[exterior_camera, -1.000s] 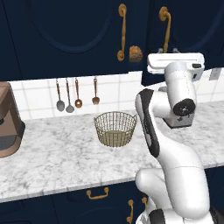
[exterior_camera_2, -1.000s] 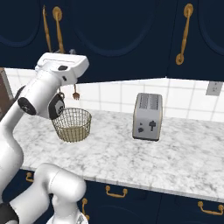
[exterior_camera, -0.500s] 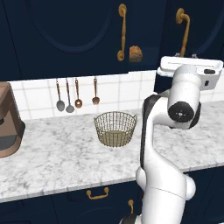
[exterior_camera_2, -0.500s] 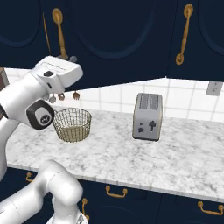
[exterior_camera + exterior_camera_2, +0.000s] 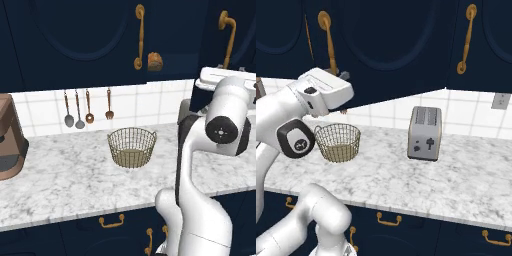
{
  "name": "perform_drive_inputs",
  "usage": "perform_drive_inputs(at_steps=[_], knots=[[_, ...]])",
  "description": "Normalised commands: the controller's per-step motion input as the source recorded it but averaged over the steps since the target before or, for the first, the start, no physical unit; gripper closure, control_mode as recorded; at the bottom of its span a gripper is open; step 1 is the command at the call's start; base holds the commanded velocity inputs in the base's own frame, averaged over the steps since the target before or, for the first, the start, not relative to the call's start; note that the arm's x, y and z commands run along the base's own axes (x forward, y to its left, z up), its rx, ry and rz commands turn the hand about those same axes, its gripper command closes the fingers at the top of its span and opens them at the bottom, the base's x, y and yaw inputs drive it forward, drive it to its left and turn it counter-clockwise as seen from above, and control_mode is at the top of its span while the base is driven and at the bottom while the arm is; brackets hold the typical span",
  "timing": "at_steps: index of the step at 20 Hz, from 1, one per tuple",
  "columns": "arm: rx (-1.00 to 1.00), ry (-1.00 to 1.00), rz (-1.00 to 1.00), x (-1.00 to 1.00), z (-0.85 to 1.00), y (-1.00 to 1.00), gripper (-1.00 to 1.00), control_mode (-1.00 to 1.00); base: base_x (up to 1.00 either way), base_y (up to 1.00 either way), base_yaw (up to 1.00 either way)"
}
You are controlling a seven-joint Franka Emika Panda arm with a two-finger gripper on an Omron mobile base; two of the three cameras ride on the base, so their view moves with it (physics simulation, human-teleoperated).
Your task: Open the cabinet, pick up the bread from the cabinet and place it in the basket. Then move the basket to the dining counter.
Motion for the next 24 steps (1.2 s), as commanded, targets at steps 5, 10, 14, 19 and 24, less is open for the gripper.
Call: perform_drive_inputs(at_steps=[5,10,14,19,24], knots=[[0.14,0.00,0.00,-1.00,0.17,-0.70,1.00,-1.00,0.00,0.00,0.00],[0.11,0.00,0.00,-1.00,0.13,-0.45,-1.00,-1.00,0.00,0.00,0.00],[0.04,0.00,0.00,-0.84,0.13,-0.08,-1.00,-1.00,0.00,0.00,0.00],[0.00,0.00,0.02,-0.99,0.03,0.69,-1.00,-1.00,0.00,0.00,0.00],[0.00,-0.02,0.21,-0.97,0.06,0.99,-1.00,-1.00,0.00,0.00,0.00]])
